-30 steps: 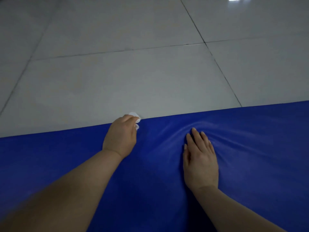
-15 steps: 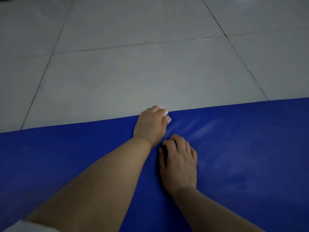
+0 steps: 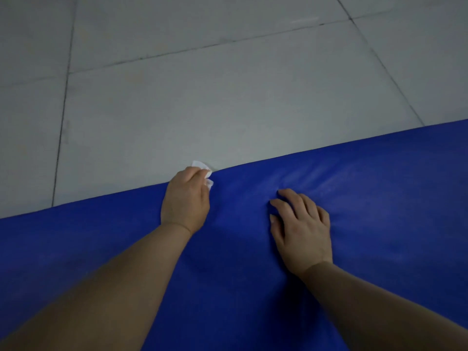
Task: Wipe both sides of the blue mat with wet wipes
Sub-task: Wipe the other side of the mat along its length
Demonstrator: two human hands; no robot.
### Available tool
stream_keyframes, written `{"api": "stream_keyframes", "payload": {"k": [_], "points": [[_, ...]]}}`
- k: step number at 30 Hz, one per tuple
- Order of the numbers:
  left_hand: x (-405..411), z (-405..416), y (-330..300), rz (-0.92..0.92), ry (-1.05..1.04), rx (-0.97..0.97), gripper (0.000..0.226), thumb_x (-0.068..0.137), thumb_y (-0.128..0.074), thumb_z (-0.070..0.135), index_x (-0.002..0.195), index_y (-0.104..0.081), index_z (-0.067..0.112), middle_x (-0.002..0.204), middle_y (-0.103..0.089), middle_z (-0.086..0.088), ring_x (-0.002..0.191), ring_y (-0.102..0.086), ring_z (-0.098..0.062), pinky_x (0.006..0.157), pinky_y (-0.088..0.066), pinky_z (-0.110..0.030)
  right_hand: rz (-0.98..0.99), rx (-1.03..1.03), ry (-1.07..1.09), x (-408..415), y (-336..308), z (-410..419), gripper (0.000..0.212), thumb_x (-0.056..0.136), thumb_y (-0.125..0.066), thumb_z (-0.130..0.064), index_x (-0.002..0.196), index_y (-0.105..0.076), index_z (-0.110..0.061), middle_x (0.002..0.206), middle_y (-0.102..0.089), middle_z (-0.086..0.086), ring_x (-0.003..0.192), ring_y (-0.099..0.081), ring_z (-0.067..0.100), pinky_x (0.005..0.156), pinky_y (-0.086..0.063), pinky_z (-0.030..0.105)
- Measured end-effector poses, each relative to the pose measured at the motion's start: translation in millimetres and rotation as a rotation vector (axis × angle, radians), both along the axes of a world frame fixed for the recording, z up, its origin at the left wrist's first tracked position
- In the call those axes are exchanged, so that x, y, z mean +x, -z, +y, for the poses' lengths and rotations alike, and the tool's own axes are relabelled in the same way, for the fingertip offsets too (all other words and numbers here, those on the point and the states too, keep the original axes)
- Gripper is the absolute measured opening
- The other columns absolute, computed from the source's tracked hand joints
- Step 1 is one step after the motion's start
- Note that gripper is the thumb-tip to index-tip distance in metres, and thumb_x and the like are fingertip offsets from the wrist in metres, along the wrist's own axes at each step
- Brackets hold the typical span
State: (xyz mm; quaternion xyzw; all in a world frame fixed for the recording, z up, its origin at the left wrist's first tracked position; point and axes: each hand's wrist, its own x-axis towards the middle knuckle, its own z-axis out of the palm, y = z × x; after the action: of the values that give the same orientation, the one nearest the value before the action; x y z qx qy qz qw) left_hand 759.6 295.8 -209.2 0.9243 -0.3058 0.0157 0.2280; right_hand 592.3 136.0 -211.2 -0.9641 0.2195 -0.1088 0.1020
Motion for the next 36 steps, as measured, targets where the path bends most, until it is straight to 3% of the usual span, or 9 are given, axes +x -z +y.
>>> {"api": "stream_keyframes", "payload": {"k": [4, 7, 12, 17, 20, 26, 31, 34, 36], "points": [[1, 1, 0, -0.007, -0.005, 0.021, 0.019, 0.088, -0.053, 0.002, 0.101, -0.067, -0.002, 0.098, -0.064, -0.013, 0.08, -0.059, -0.031, 0.072, -0.051, -0.039, -0.041, 0.055, -0.016, 15, -11, 28, 0.031, 0.085, -0.04, -0.026, 0.102, -0.065, -0.02, 0.124, -0.056, 0.002, 0.113, -0.044, 0.019, 0.095, -0.029, 0.037], [0, -1, -2, -0.015, 0.017, 0.038, 0.023, 0.087, -0.051, 0.008, 0.1, -0.068, -0.001, 0.098, -0.066, -0.012, 0.081, -0.061, -0.029, 0.075, -0.05, -0.033, -0.053, 0.154, -0.146, 29, -6, 57, 0.03, 0.09, -0.04, -0.032, 0.107, -0.063, -0.022, 0.124, -0.056, -0.001, 0.114, -0.048, 0.016, 0.095, -0.039, 0.037], [2, -6, -3, 0.009, -0.035, 0.134, 0.021, 0.085, -0.053, 0.005, 0.099, -0.068, -0.001, 0.098, -0.066, -0.014, 0.079, -0.062, -0.034, 0.073, -0.049, -0.036, -0.014, 0.137, -0.2, 34, 1, 57, 0.027, 0.089, -0.042, -0.031, 0.106, -0.063, -0.024, 0.126, -0.055, -0.002, 0.116, -0.046, 0.02, 0.094, -0.03, 0.038], [-2, -20, -18, 0.182, -0.145, 0.278, 0.035, 0.1, -0.045, 0.02, 0.13, -0.055, 0.006, 0.13, -0.051, -0.012, 0.112, -0.052, -0.03, 0.096, -0.041, -0.038, 0.01, 0.136, -0.331, 35, -6, 54, 0.031, 0.09, -0.041, -0.033, 0.107, -0.066, -0.027, 0.127, -0.057, -0.005, 0.116, -0.045, 0.021, 0.092, -0.027, 0.04], [1, -15, -20, 0.177, -0.084, 0.273, 0.039, 0.101, -0.044, 0.025, 0.136, -0.051, 0.008, 0.134, -0.048, -0.01, 0.116, -0.049, -0.028, 0.097, -0.039, -0.035, -0.008, 0.136, -0.318, 33, -6, 54, 0.032, 0.091, -0.04, -0.033, 0.108, -0.066, -0.027, 0.128, -0.056, -0.006, 0.116, -0.046, 0.021, 0.093, -0.027, 0.04], [17, 26, -17, 0.069, 0.036, 0.222, 0.03, 0.1, -0.046, 0.014, 0.124, -0.059, 0.003, 0.119, -0.058, -0.015, 0.101, -0.056, -0.031, 0.083, -0.047, -0.041, -0.075, 0.093, -0.291, 35, -2, 56, 0.03, 0.091, -0.041, -0.033, 0.106, -0.066, -0.027, 0.127, -0.057, -0.006, 0.115, -0.049, 0.021, 0.091, -0.035, 0.044], [27, 93, -7, -0.067, 0.031, 0.145, 0.006, 0.088, -0.06, -0.002, 0.09, -0.065, -0.003, 0.093, -0.063, -0.015, 0.074, -0.059, -0.032, 0.06, -0.036, -0.028, -0.104, 0.024, -0.294, 36, 1, 61, 0.029, 0.091, -0.041, -0.031, 0.105, -0.066, -0.025, 0.125, -0.058, -0.005, 0.112, -0.05, 0.023, 0.09, -0.034, 0.042], [29, 107, 5, -0.078, 0.028, 0.042, 0.007, 0.09, -0.058, 0.0, 0.092, -0.065, -0.001, 0.098, -0.063, -0.013, 0.079, -0.058, -0.027, 0.065, -0.036, -0.025, -0.168, -0.08, -0.209, 34, -4, 77, 0.028, 0.083, -0.044, -0.017, 0.097, -0.068, -0.018, 0.117, -0.062, 0.004, 0.103, -0.059, 0.028, 0.086, -0.037, 0.041], [32, 107, 10, -0.056, 0.016, 0.01, 0.017, 0.096, -0.052, 0.007, 0.104, -0.065, 0.0, 0.11, -0.062, -0.012, 0.089, -0.058, -0.027, 0.072, -0.04, -0.029, -0.3, 0.086, -0.178, 45, -8, 128, 0.028, 0.076, -0.044, -0.01, 0.086, -0.069, -0.013, 0.105, -0.064, 0.007, 0.091, -0.059, 0.025, 0.078, -0.042, 0.036]]}}
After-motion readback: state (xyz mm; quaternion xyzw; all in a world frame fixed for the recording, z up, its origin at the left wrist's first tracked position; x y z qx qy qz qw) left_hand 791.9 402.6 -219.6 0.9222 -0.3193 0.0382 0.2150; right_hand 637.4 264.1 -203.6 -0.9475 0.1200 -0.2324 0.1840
